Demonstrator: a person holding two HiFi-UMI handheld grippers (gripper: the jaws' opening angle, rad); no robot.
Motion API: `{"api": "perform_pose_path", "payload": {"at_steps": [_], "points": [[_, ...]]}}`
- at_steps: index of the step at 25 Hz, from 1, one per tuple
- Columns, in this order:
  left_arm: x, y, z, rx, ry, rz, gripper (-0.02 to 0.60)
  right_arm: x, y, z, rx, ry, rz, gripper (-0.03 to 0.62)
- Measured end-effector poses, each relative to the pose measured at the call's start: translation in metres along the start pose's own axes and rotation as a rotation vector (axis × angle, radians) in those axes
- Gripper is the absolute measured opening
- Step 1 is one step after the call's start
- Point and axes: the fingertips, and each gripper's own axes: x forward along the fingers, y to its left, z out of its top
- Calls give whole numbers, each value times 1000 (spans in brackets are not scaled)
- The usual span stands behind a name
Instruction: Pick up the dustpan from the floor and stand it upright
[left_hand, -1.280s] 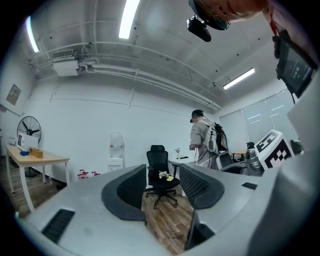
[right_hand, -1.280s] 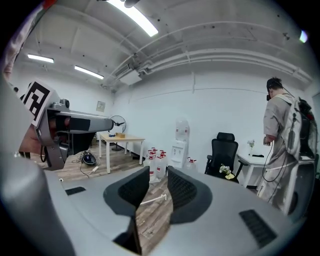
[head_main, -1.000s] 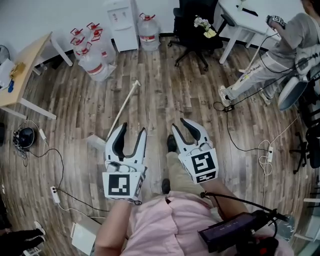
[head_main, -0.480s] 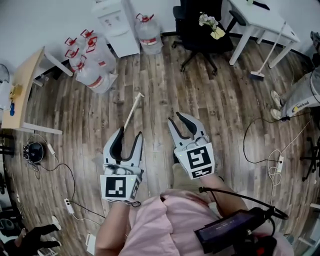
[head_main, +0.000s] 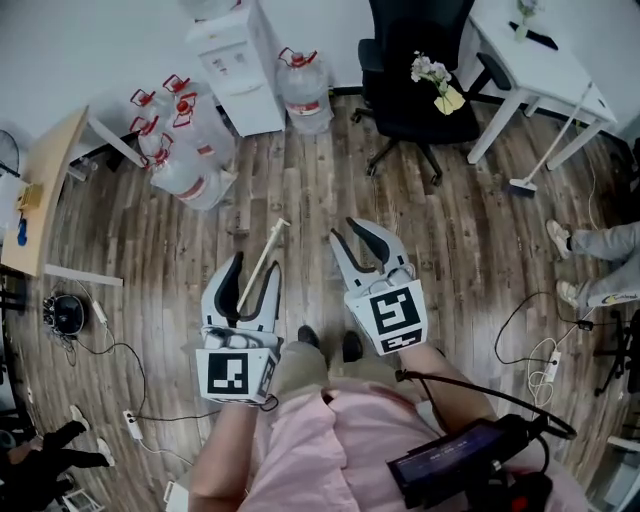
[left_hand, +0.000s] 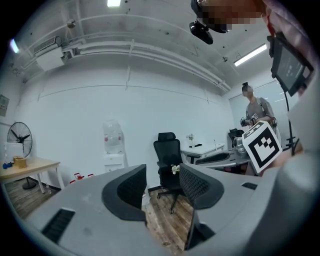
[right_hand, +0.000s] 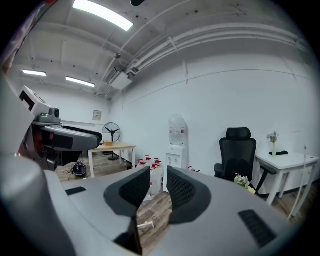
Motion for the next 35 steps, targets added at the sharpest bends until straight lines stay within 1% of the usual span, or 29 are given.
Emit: {"api": "perform_pose_path", "payload": {"at_steps": [4,9,13,17,23,28,32,35], "points": [[28,17,-1,-4,4,2,207,28,-14,3,1,5,5,104],[64,41,-10,-4,21,-21,207,67,-31,-1,15,22,-18,104],[94,70,-25,-9,50,-52,207,103,-35,-8,34,52,-36,104],[128,96,-48,-19,83,-85,207,141,-43,-22,44,81,-48,104],[164,133,-103,-88,196,-119,207,192,-40,-59,70,156,-60,104],[189,161,-159,-116,245,-139,209,234,-33,-97,73,172,-65,104],[205,168,-210,-124,287,-174,212,254,-28,-138,97,211,-71,103],[219,168,-249,-121,317,-201,213,271,-26,-167,108,220,-65,104]]}}
